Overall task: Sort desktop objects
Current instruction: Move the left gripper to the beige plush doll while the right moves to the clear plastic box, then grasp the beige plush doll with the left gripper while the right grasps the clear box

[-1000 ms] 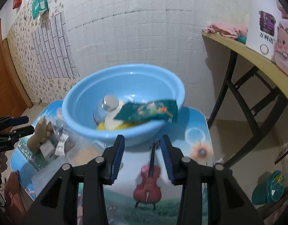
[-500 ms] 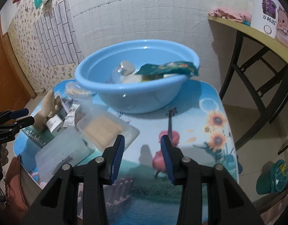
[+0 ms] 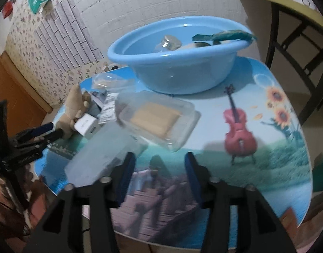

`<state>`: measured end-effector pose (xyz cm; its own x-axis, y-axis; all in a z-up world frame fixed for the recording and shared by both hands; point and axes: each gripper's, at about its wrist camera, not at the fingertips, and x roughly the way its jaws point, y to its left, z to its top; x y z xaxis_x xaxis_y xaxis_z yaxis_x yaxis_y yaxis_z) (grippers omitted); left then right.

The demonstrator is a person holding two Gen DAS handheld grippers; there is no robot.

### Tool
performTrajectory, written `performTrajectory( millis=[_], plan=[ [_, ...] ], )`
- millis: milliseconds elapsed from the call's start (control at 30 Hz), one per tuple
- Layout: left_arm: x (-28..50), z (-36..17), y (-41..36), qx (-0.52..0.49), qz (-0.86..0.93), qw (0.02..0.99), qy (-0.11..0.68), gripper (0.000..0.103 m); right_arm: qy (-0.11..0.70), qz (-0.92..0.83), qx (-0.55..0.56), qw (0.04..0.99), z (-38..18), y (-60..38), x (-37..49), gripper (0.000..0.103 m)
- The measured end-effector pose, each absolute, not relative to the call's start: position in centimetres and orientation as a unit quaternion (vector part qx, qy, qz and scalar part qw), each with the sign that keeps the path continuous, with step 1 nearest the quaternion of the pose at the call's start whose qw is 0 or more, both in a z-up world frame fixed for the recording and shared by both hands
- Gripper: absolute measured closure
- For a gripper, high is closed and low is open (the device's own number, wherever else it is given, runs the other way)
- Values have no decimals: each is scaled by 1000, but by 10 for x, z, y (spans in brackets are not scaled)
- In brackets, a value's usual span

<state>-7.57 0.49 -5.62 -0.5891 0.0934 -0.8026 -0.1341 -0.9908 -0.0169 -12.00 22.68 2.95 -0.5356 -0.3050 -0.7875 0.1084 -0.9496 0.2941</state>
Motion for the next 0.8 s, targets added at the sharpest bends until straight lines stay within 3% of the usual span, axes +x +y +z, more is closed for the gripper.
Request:
performTrajectory(
  millis=[100, 167, 200, 233, 400, 800],
  plan=[
    [-82, -63, 5, -455, 887, 71, 19, 42, -113, -865, 472, 128, 32, 218, -121, 32],
    [-85, -65, 5, -454, 888, 75, 18, 42, -117, -862, 475, 130, 32, 213, -121, 31],
    [-87, -66, 6, -456, 886, 81, 16, 44, -122, -859, 479, 132, 32, 210, -122, 30],
    [-87, -66, 6, -458, 885, 87, 14, 57, -127, -855, 485, 134, 31, 207, -123, 29],
    [-82, -65, 4, -453, 886, 99, 16, 58, -167, -825, 523, 134, 25, 196, -130, 18],
    [-54, -60, 0, -445, 889, 101, 24, 58, -137, -810, 557, 123, 19, 146, -142, 17]
  ],
)
